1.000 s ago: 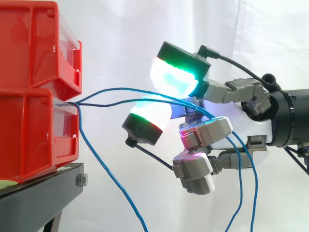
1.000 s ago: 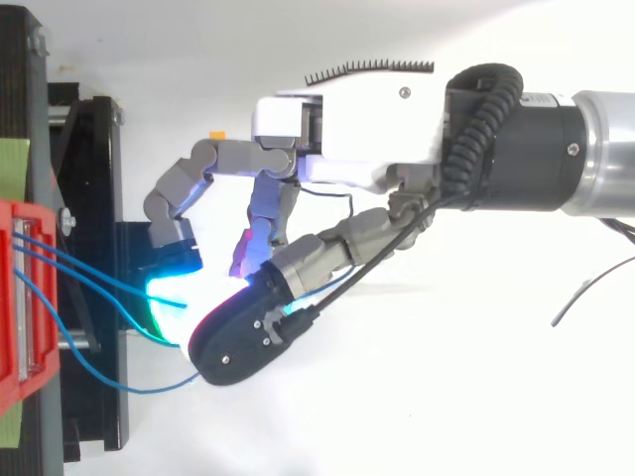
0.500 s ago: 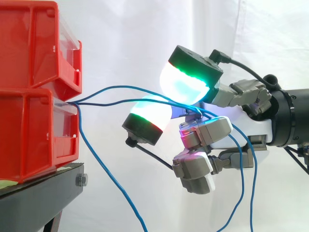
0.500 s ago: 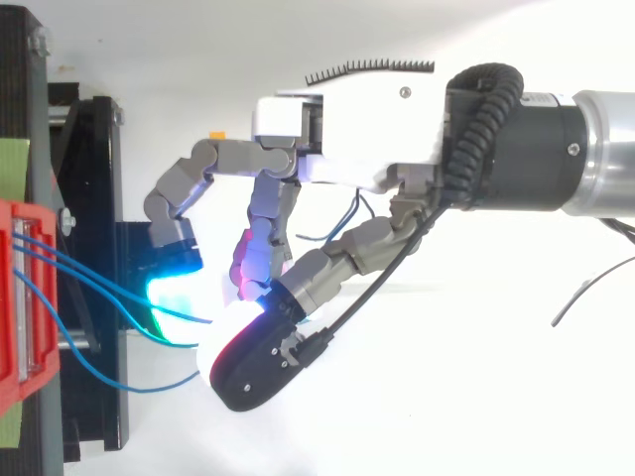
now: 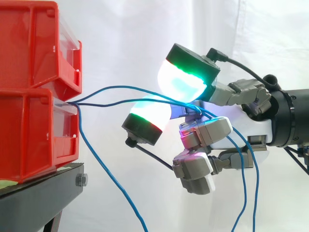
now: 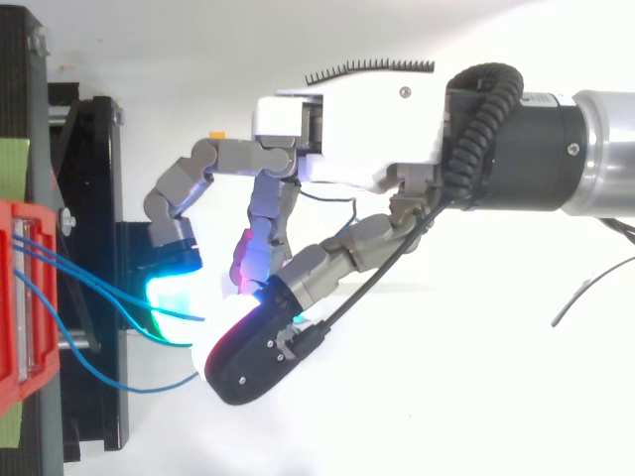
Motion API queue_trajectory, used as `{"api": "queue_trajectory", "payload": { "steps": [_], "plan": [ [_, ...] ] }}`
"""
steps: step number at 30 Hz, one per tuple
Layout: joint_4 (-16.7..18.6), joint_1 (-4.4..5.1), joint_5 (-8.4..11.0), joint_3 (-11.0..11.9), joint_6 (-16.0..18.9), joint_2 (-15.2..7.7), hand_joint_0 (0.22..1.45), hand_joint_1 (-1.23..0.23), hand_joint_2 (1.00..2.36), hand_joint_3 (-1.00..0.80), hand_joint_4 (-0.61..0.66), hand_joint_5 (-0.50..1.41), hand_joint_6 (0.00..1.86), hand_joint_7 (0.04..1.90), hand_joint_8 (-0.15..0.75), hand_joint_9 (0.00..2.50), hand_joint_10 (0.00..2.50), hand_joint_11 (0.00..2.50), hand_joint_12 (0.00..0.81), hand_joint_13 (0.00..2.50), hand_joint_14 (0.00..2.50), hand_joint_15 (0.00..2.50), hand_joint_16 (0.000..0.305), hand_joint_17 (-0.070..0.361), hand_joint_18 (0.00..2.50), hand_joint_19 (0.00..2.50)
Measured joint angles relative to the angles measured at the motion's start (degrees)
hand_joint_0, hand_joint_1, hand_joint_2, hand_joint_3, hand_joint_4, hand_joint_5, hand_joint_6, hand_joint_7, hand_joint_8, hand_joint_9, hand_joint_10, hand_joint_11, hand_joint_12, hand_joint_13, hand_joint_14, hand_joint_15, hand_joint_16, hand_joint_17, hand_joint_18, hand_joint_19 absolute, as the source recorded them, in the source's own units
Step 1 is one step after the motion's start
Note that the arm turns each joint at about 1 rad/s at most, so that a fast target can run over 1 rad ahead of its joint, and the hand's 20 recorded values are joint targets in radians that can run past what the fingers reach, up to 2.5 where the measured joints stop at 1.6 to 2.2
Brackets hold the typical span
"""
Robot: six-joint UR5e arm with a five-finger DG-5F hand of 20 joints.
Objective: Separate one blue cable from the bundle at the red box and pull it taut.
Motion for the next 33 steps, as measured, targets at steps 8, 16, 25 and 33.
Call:
{"api": "queue_trajectory", "payload": {
  "steps": [8,16,25,33],
  "plan": [
    [0.01,0.1,0.0,0.0,-0.09,0.0,0.52,-0.63,1.0,-0.5,0.07,-0.12,0.85,0.95,0.305,1.45,0.01,1.41,0.38,1.18,0.03,1.05,0.045,0.102,1.0,0.98],
    [0.01,0.12,-0.02,0.0,-0.1,0.0,0.48,-0.68,1.0,-0.5,0.08,-0.14,0.85,0.91,0.317,1.4,0.01,1.38,0.405,1.19,0.02,1.04,0.05,0.112,1.0,0.97],
    [-0.02,0.12,-0.02,0.0,-0.1,-0.01,0.42,-0.73,1.0,-0.5,0.1,-0.15,0.86,0.86,0.334,1.36,0.01,1.35,0.426,1.18,0.02,1.04,0.055,0.125,1.0,0.95],
    [0.08,0.13,0.44,0.0,0.06,-0.01,0.57,-0.84,1.0,-0.5,0.05,-0.15,0.86,0.92,0.273,1.33,0.01,1.39,0.364,1.13,0.03,1.06,0.043,0.096,0.92,1.0]
  ]
}}
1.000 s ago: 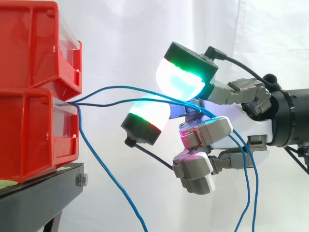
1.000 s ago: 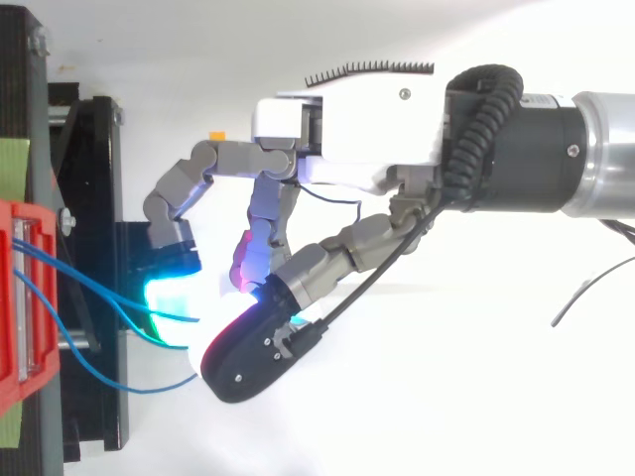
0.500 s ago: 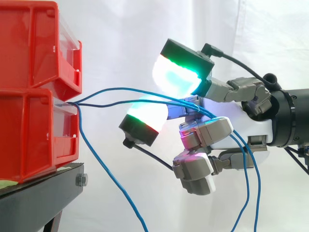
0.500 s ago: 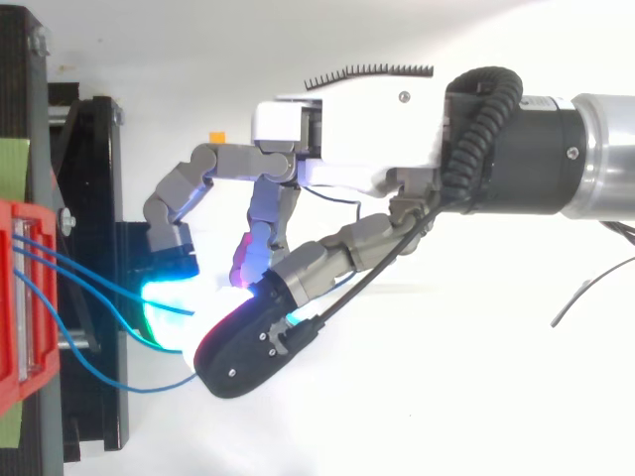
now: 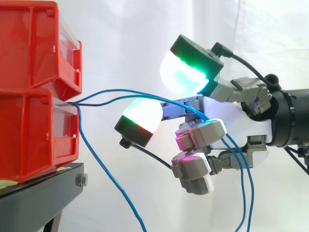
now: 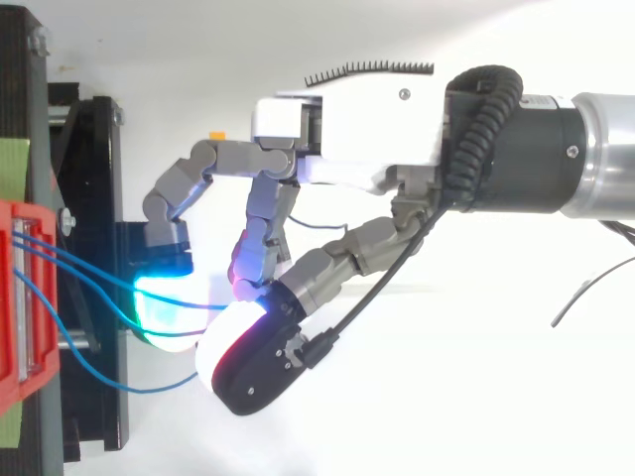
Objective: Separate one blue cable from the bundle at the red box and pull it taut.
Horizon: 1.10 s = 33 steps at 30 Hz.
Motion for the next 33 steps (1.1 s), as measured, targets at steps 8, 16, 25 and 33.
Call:
{"api": "queue_trajectory", "payload": {
  "steps": [8,16,25,33],
  "plan": [
    [-0.17,-0.16,0.09,0.0,-0.07,0.0,0.67,-0.87,1.01,-0.37,0.0,-0.15,0.87,1.0,0.267,1.32,0.01,1.41,0.358,1.14,0.03,1.06,0.041,0.093,0.94,0.99],
    [-0.08,-0.24,0.09,0.0,-0.13,0.0,0.76,-0.96,1.0,-0.5,-0.03,-0.16,0.9,0.92,0.265,1.26,0.01,1.38,0.35,1.11,0.03,1.02,0.041,0.092,0.95,0.92],
    [-0.07,-0.24,0.08,-0.03,-0.14,0.0,0.6,-1.0,1.0,-0.5,0.03,-0.14,0.91,0.98,0.277,1.3,0.01,1.39,0.354,1.11,0.03,1.04,0.04,0.09,0.95,0.95],
    [-0.23,-0.25,0.03,-0.02,-0.08,0.02,0.45,-0.9,1.0,-0.5,0.07,-0.15,0.89,0.87,0.312,1.32,0.01,1.36,0.403,1.14,0.02,1.03,0.05,0.112,0.96,0.95]
  ]
}}
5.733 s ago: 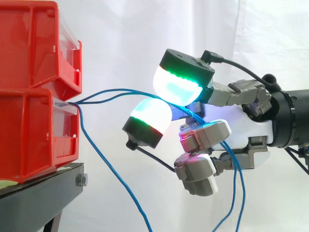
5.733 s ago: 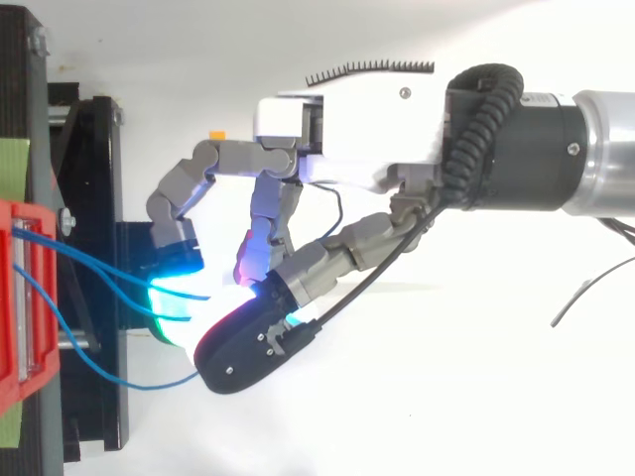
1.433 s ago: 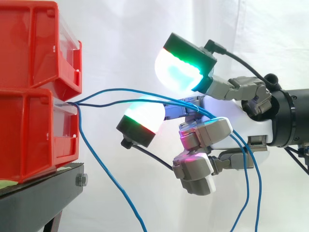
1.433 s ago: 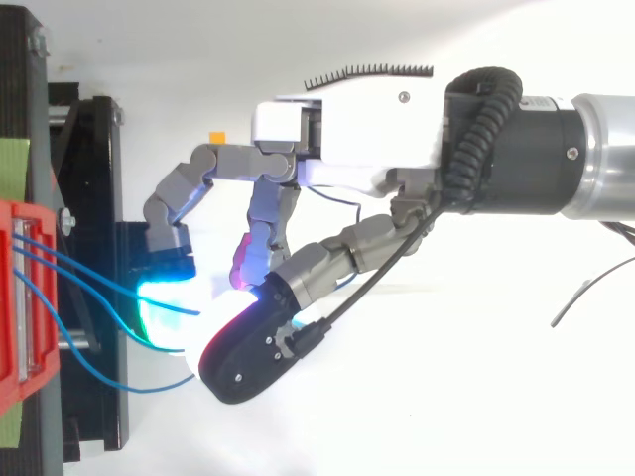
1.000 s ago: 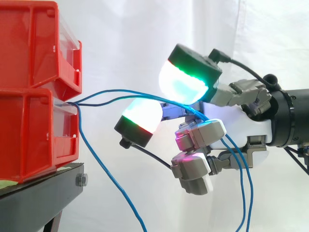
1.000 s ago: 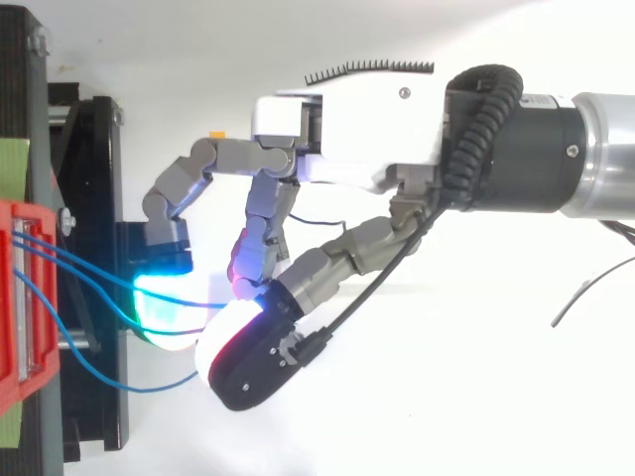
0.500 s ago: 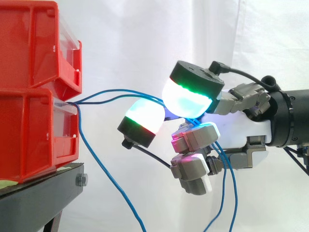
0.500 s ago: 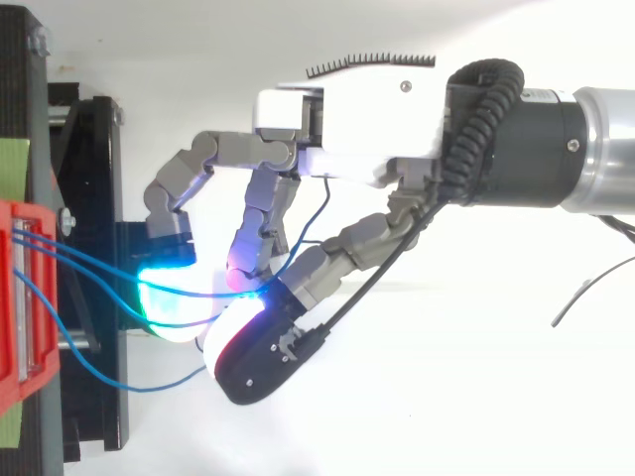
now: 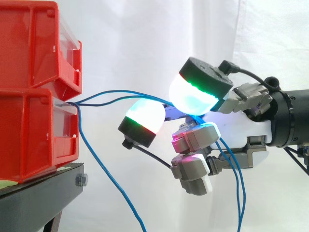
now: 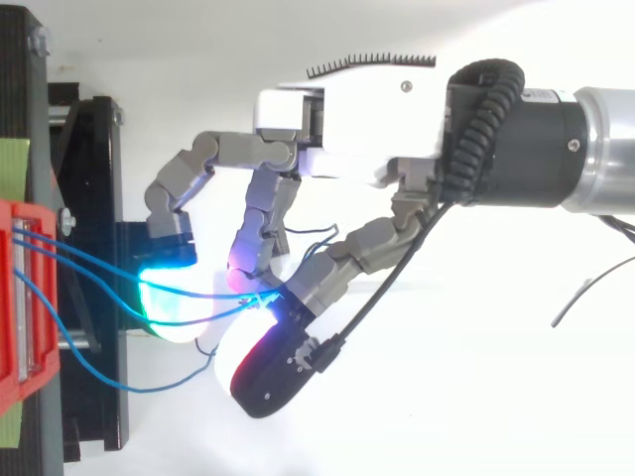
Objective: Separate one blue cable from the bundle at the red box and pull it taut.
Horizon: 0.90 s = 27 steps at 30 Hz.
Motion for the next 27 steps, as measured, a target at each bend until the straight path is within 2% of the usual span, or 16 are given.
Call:
{"api": "queue_trajectory", "payload": {
  "steps": [4,7,8,11,19,27],
  "plan": [
    [-0.01,0.0,0.0,0.0,0.0,0.02,0.47,-0.8,1.0,-0.5,0.07,-0.15,0.88,0.86,0.316,1.33,0.01,1.35,0.398,1.15,0.02,1.03,0.049,0.111,0.96,0.95],
    [0.07,0.0,0.04,0.0,0.03,0.02,0.57,-0.63,1.0,-0.5,0.04,-0.14,0.87,0.93,0.282,1.35,0.01,1.39,0.357,1.14,0.03,1.05,0.042,0.094,0.94,0.99],
    [0.09,0.0,0.05,0.0,0.03,0.01,0.58,-0.62,1.0,-0.5,0.04,-0.13,0.86,0.94,0.279,1.36,0.01,1.39,0.355,1.15,0.03,1.05,0.041,0.093,0.94,1.0],
    [0.09,0.0,0.05,0.01,0.02,0.02,0.62,-0.68,1.0,-0.5,0.02,-0.13,0.86,0.95,0.277,1.36,0.01,1.4,0.354,1.15,0.03,1.06,0.04,0.091,0.94,1.0],
    [0.12,0.0,0.08,-0.02,-0.03,-0.01,0.68,-0.88,1.01,-0.34,-0.02,-0.13,0.87,1.03,0.279,1.35,0.01,1.4,0.353,1.15,0.03,1.05,0.04,0.091,0.95,0.98],
    [0.0,0.01,-0.02,-0.02,0.0,-0.02,0.77,-0.96,1.01,-0.43,-0.1,-0.14,0.89,1.03,0.271,1.33,0.01,1.39,0.354,1.14,0.03,1.04,0.041,0.091,0.96,0.94]
  ]
}}
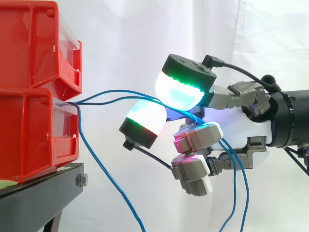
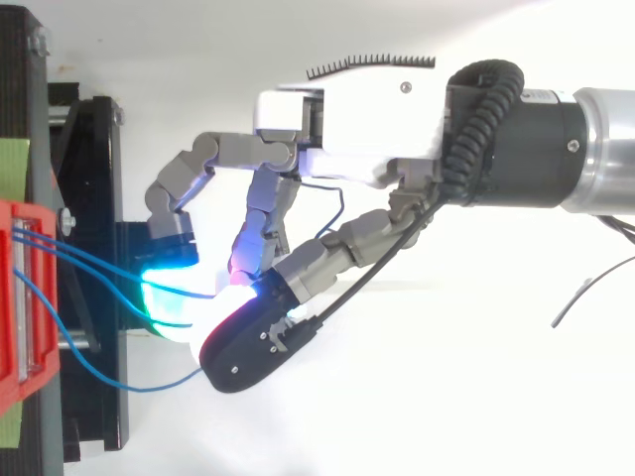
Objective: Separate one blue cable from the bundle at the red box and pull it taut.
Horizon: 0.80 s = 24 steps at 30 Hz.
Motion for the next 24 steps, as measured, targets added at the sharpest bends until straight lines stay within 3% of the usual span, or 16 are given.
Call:
{"api": "queue_trajectory", "payload": {
  "steps": [2,19,24],
  "plan": [
    [0.0,0.0,-0.01,-0.02,0.0,0.01,0.78,-0.97,1.0,-0.5,-0.1,-0.14,0.9,0.98,0.267,1.33,0.01,1.39,0.352,1.14,0.03,1.03,0.04,0.091,0.97,0.94],
    [-0.01,0.0,-0.1,0.0,0.04,0.01,0.64,-1.05,1.0,-0.5,0.01,-0.15,0.91,0.96,0.274,1.34,0.01,1.42,0.359,1.15,0.03,1.04,0.042,0.094,0.99,0.95],
    [-0.06,-0.01,-0.1,-0.01,0.08,0.01,0.53,-0.89,1.0,-0.5,0.02,-0.13,0.9,0.94,0.297,1.39,0.01,1.4,0.378,1.17,0.03,1.05,0.045,0.101,1.0,0.96]
  ]
}}
